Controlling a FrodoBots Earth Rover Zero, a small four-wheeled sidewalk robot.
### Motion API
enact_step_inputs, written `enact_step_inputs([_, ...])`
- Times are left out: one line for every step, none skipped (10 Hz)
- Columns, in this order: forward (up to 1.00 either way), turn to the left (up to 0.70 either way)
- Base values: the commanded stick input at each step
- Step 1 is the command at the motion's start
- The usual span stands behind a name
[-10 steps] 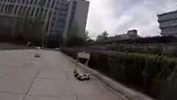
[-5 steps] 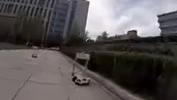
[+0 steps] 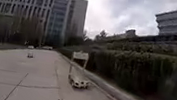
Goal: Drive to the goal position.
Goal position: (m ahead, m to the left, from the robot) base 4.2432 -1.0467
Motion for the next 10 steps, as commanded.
enact_step_inputs([0.00, 0.45])
enact_step_inputs([0.00, 0.45])
enact_step_inputs([0.00, 0.45])
enact_step_inputs([0.00, 0.45])
enact_step_inputs([0.00, 0.45])
enact_step_inputs([0.00, 0.45])
enact_step_inputs([0.00, 0.27])
enact_step_inputs([0.00, 0.14])
enact_step_inputs([0.00, 0.45])
enact_step_inputs([0.00, 0.45])
